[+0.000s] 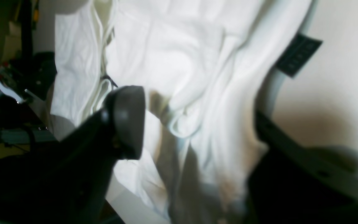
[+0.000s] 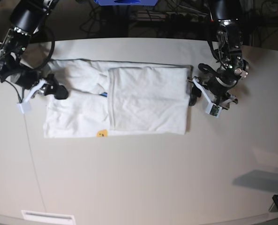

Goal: Fold the T-shirt properly
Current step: 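Grasp opposite edges of the folded shirt with both grippers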

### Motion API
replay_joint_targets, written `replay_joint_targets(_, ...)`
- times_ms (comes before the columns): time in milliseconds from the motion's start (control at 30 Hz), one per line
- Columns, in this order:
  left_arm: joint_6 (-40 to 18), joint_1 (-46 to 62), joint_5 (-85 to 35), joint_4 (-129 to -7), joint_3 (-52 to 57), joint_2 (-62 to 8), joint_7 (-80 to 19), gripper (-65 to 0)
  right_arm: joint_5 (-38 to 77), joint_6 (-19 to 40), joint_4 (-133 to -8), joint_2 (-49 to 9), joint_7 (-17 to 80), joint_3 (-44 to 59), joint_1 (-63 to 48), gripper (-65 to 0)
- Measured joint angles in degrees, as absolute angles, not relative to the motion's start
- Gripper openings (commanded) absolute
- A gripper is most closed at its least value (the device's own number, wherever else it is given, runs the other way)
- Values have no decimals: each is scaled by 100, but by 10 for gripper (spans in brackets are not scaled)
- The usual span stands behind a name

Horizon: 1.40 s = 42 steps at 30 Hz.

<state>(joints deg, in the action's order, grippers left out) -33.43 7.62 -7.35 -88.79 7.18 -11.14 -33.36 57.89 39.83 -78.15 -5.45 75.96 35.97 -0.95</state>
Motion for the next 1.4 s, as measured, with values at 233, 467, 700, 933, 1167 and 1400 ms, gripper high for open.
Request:
replay_joint_targets(233, -3330, 727, -681, -8882, 720, -947, -3339, -264, 5774, 3983, -7813, -550, 7596, 3597, -12, -396)
replay_joint_targets(467, -3295, 703, -648, -8882, 508, -895, -3310, -264, 5815, 3986, -7745, -548, 7594, 3597, 14, -383)
replay_joint_targets(700, -3321, 679, -781, -8742, 370, -880, -3173, -264, 5813, 4005, -7234, -552, 7555, 3586, 193, -647)
replay_joint_targets(933, -3341, 589, -904, -8573, 370, -878, -3124, -264, 5791, 3986, -7205, -794, 7599, 3564, 233, -647)
replay_joint_targets(1167, -3312, 471, -840, -8538, 215, -810, -3164, -264, 5708, 3168, -8088, -816, 7662, 3564, -45, -647)
replay_joint_targets(1400, -3295, 410, -788, -8527, -344, -692, -3118, -264, 5806, 2375, -8993, -832, 7620, 3564, -82, -647)
